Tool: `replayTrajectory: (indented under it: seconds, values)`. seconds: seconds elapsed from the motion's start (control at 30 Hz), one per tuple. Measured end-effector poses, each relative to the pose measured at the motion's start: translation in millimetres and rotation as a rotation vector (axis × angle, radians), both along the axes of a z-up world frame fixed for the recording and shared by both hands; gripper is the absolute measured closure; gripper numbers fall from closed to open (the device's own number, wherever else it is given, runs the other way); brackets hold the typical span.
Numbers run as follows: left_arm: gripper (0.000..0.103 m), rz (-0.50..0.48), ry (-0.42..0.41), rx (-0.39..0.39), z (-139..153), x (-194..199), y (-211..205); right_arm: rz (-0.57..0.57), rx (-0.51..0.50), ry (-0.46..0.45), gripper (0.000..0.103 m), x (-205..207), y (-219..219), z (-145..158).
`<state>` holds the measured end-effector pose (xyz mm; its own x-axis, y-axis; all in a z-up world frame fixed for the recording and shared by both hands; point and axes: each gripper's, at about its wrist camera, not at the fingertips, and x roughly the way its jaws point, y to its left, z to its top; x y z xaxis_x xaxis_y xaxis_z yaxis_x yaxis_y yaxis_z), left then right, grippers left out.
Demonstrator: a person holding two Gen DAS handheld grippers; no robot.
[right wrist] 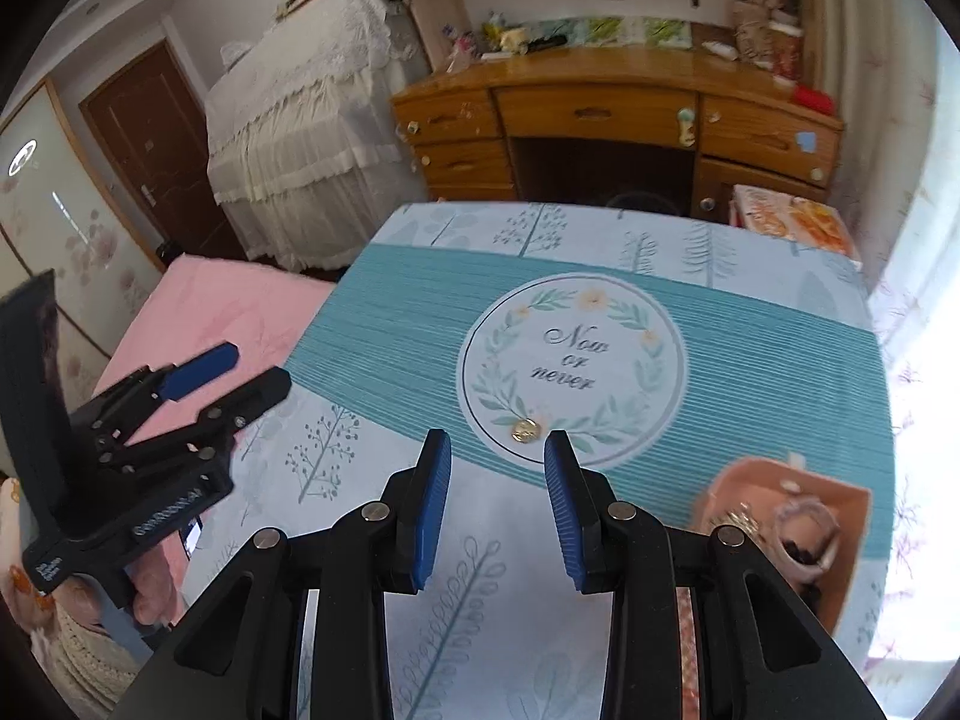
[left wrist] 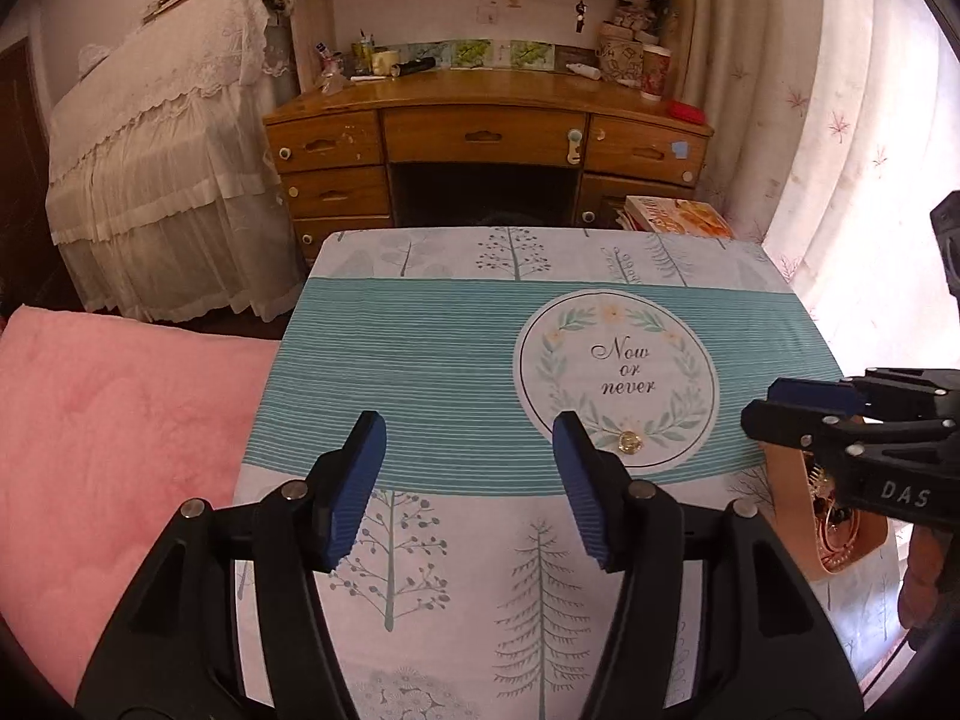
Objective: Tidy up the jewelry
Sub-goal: 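Move the right gripper to the gold round pendant and grasp it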
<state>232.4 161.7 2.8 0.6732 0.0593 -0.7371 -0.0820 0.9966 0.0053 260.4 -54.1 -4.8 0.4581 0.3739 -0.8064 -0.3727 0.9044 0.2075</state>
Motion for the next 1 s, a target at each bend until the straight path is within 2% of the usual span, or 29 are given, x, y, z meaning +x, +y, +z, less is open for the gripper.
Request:
replayTrajectory:
  seconds: [0.17, 0.3, 0.53, 0.9, 1.0]
  values:
    - [0.048, 0.018, 0.069, -0.050, -32, 28, 17, 0.054, -0.074, 0.105, 0.070, 48, 38, -49]
    - [0.048, 0.017, 0.115, -0.068, -59, 43, 19, 0.058, -0.129, 0.178, 0.070, 71, 54, -91]
    - [0.048, 0.013, 0.155, -0.081, -91, 57, 15, 0.057, -0.194, 0.226, 0.070, 91, 57, -141]
    - [0.048, 0.005, 0.178, -0.087, -103, 55, 15, 0.041, -0.253, 0.202, 0.070, 98, 70, -152]
    - [0.048, 0.003, 0.181, -0.097, -102, 52, 15, 0.043, -0.277, 0.190, 0.078, 96, 73, -151]
